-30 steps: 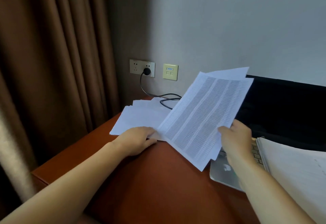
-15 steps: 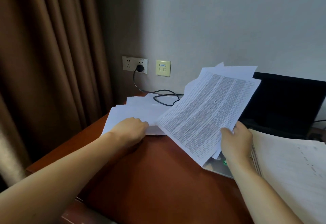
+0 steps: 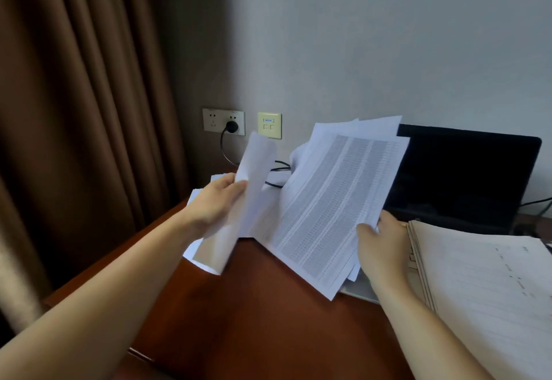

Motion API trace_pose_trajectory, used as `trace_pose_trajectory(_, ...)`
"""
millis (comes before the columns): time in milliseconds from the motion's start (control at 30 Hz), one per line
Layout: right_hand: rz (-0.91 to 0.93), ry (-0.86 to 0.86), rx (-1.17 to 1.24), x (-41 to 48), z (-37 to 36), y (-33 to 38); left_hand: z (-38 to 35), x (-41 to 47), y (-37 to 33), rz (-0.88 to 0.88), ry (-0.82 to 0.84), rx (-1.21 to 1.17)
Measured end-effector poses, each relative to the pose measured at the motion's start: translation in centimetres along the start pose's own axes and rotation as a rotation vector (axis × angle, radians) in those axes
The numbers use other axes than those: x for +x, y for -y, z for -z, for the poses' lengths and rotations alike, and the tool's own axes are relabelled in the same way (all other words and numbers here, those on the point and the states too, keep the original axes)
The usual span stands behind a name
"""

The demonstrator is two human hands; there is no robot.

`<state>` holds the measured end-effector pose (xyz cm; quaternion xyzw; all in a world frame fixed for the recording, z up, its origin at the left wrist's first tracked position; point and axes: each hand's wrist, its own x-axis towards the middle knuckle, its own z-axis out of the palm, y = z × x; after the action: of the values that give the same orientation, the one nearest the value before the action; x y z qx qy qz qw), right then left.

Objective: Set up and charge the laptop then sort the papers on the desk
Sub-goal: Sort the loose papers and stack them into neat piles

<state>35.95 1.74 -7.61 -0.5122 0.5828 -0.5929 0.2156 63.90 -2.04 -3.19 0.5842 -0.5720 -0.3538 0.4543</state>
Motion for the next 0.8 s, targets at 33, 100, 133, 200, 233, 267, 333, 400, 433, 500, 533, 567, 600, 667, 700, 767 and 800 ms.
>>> trace_pose_trajectory(33,-0.005,0.024,0.001,0.0,-0.1,0.0,-0.4,-0.3,-0.7,-0.004,0.041,-0.087)
trace_pose_trajectory(100,-0.031,0.073,0.027,0.0,-0.2,0.0,-1.2,-0.9,-2.3,0.005,0.120,-0.245)
trace_pose_trajectory(133,-0.054,0.098,0.044,0.0,-0.2,0.0,-1.7,-1.2,-3.3,0.016,0.156,-0.326)
trace_pose_trajectory(200,-0.100,0.145,0.077,0.0,0.0,0.1,-2.3,-1.5,-4.8,0.076,0.201,-0.508)
trace_pose_trajectory(233,-0.123,0.161,0.104,0.1,0.0,0.2,-2.5,-1.5,-5.5,0.116,0.212,-0.616)
trace_pose_trajectory(267,-0.152,0.172,0.149,0.2,0.1,0.4,-2.5,-1.4,-6.0,0.152,0.220,-0.711)
trace_pose_trajectory(333,-0.229,0.195,0.275,0.4,0.3,0.6,-2.5,-1.1,-6.4,0.196,0.189,-0.760)
trace_pose_trajectory(400,-0.346,0.230,0.381,0.5,0.7,1.0,-2.8,-0.9,-6.2,0.238,0.073,-0.628)
trace_pose_trajectory(433,-0.393,0.258,0.428,0.6,0.8,1.1,-3.2,-1.0,-5.9,0.207,0.011,-0.449)
trace_pose_trajectory(500,-0.421,0.304,0.528,0.7,1.1,1.0,-4.0,-1.0,-4.8,0.092,-0.085,-0.017)
trace_pose_trajectory(533,-0.407,0.334,0.545,0.8,1.3,1.1,-4.4,-1.0,-4.2,0.077,-0.131,0.092)
trace_pose_trajectory(567,-0.391,0.348,0.539,0.8,1.4,1.2,-4.4,-0.7,-3.5,0.101,-0.166,0.121)
trace_pose_trajectory(600,-0.384,0.350,0.509,0.8,1.5,1.3,-4.3,-0.7,-2.9,0.138,-0.180,0.109)
trace_pose_trajectory(667,-0.386,0.341,0.486,0.9,1.5,1.1,-4.0,-0.5,-1.9,0.245,-0.118,-0.012)
trace_pose_trajectory(700,-0.399,0.349,0.489,0.9,1.5,1.0,-3.9,-0.4,-1.5,0.299,-0.092,-0.126)
trace_pose_trajectory(767,-0.430,0.368,0.489,0.9,1.4,0.9,-4.0,-0.4,-1.0,0.387,-0.069,-0.310)
trace_pose_trajectory(800,-0.440,0.375,0.487,0.9,1.4,0.8,-4.0,-0.6,-0.7,0.416,-0.047,-0.361)
